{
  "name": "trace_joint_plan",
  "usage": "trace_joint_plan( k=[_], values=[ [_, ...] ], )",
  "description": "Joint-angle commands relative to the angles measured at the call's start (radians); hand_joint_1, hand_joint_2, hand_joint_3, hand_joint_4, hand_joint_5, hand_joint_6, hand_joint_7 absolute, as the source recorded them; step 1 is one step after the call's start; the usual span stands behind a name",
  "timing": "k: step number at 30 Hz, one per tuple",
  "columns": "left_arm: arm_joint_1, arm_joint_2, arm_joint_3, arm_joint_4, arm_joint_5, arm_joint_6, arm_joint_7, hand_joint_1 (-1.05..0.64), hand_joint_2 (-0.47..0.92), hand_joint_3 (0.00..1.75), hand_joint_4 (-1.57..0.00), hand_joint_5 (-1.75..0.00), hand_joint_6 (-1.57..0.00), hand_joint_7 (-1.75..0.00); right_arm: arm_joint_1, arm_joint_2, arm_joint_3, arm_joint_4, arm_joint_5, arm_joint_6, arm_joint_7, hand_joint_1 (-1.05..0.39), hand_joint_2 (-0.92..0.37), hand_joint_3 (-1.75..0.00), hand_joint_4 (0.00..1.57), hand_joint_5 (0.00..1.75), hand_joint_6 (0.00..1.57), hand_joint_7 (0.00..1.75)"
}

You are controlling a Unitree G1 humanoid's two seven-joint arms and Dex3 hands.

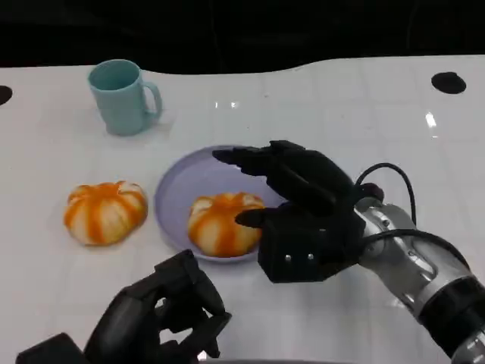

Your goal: Grasp the bread from the table and place it into the plate.

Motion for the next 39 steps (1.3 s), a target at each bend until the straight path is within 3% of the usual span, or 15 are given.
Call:
trace_joint_plan(
  k=[1,6,12,19,20,22,24,26,30,36,39],
  values=[
    [0.002,0.007,0.002,0.0,0.001,-0.007,0.007,-0.57,0.92,0.39,-0.65,-1.75,-0.45,-1.75,0.07,-0.047,-0.016,-0.115,0.013,-0.005,0.012,-0.65,-0.92,-0.32,0.0,0.51,0.24,0.04],
    [-0.001,0.008,0.0,0.001,0.002,-0.004,0.008,-0.57,0.92,0.4,-0.65,-1.75,-0.45,-1.75,0.182,-0.11,-0.054,-0.278,0.058,-0.049,0.039,-0.61,-0.92,-0.31,0.0,0.63,0.27,0.05],
    [-0.008,0.003,-0.001,0.011,0.005,-0.006,0.012,-0.57,0.92,0.4,-0.66,-1.75,-0.45,-1.75,0.33,-0.16,-0.123,-0.437,0.195,-0.104,0.107,-0.55,-0.92,-0.27,0.0,0.75,0.31,0.08],
    [-0.023,0.004,-0.001,0.03,0.013,-0.021,0.012,-0.57,0.92,0.41,-0.66,-1.75,-0.45,-1.75,0.488,-0.177,-0.215,-0.528,0.373,-0.224,0.141,-0.44,-0.92,-0.2,0.21,1.05,0.54,0.28],
    [-0.025,0.005,0.0,0.032,0.013,-0.021,0.013,-0.57,0.92,0.41,-0.66,-1.75,-0.45,-1.75,0.509,-0.186,-0.224,-0.543,0.397,-0.232,0.157,-0.38,-0.91,-0.25,0.27,1.19,0.53,0.52],
    [-0.028,0.007,0.001,0.037,0.014,-0.027,0.012,-0.57,0.92,0.41,-0.66,-1.75,-0.45,-1.75,0.55,-0.2,-0.243,-0.58,0.44,-0.22,0.19,-0.35,-0.88,-0.34,0.37,1.28,0.47,0.86],
    [-0.032,0.011,0.005,0.046,0.01,-0.035,0.006,-0.54,0.92,0.42,-0.66,-1.75,-0.45,-1.75,0.594,-0.211,-0.262,-0.617,0.471,-0.208,0.214,-0.27,-0.66,-0.75,0.55,1.37,0.56,1.09],
    [-0.034,0.013,0.007,0.05,0.007,-0.038,0.004,-0.53,0.92,0.42,-0.66,-1.75,-0.45,-1.75,0.614,-0.213,-0.274,-0.636,0.48,-0.202,0.226,-0.23,-0.51,-1.02,0.63,1.41,0.63,1.16],
    [-0.037,0.015,0.015,0.053,-0.018,-0.024,-0.002,-0.53,0.92,0.41,-0.67,-1.75,-0.45,-1.75,0.689,-0.24,-0.311,-0.684,0.478,-0.219,0.241,-0.14,-0.33,-1.35,0.74,1.49,0.8,1.27],
    [-0.042,0.021,0.027,0.071,-0.021,-0.044,-0.009,-0.54,0.92,0.4,-0.67,-1.75,-0.46,-1.75,0.766,-0.24,-0.326,-0.739,0.478,-0.2,0.254,-0.15,-0.31,-1.39,0.79,1.52,0.85,1.3],
    [-0.047,0.027,0.032,0.073,-0.016,-0.037,-0.009,-0.56,0.92,0.4,-0.68,-1.75,-0.47,-1.75,0.796,-0.21,-0.333,-0.752,0.464,-0.192,0.219,-0.15,-0.31,-1.37,0.8,1.56,0.86,1.28]
  ],
)
